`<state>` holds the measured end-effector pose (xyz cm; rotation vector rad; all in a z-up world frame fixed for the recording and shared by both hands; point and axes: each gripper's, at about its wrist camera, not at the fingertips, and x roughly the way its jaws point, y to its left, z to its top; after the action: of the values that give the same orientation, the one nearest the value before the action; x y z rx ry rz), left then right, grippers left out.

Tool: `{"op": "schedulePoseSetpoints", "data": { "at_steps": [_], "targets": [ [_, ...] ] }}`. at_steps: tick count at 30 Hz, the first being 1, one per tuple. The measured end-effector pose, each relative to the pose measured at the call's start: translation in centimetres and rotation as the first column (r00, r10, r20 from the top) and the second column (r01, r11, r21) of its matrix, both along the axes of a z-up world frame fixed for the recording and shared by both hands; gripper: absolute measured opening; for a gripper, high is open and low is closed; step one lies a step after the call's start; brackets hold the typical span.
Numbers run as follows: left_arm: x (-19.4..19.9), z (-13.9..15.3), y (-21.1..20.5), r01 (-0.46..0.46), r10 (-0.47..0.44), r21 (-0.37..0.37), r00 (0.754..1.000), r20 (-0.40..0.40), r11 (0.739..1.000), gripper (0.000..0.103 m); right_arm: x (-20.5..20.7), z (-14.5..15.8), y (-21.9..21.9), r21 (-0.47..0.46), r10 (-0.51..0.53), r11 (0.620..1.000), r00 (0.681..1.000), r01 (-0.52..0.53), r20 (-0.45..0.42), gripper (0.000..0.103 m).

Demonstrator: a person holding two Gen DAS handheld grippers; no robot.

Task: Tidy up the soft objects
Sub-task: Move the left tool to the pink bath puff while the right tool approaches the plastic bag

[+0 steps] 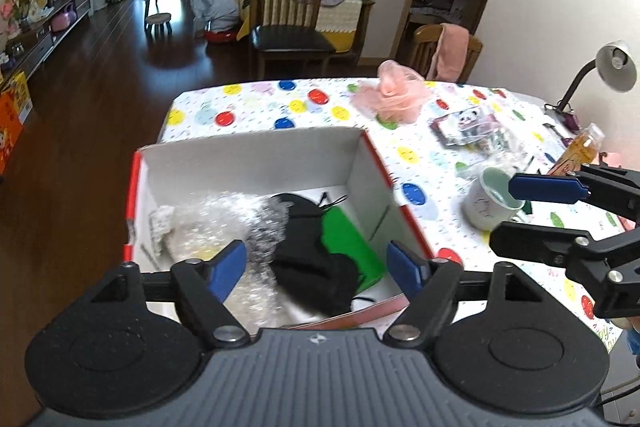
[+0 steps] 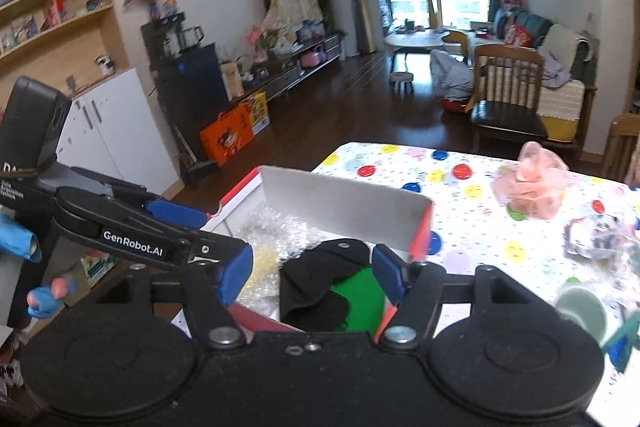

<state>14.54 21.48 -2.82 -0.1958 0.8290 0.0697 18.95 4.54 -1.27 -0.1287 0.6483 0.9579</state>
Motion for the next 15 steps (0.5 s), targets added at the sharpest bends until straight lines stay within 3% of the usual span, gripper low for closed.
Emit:
{"op": "schedulePoseSetpoints", "data": {
  "at_steps": [13, 15],
  "targets": [
    [3.5, -0.2, -9.4, 0.064, -0.063, -0.020, 0.998, 0.018, 0.998, 0.078, 1.5, -0.4, -9.6, 0.008, -0.085, 0.996, 0.996, 0.085, -0.001, 0.085],
    [4.3, -0.3, -11.2, 0.069, -0.069, -0.029, 0.997, 0.022, 0.997, 0.082, 2.0, -0.7, -11.4, -0.001, -0.098, 0.995, 0.995, 0.098, -0.001, 0.088]
  ]
}}
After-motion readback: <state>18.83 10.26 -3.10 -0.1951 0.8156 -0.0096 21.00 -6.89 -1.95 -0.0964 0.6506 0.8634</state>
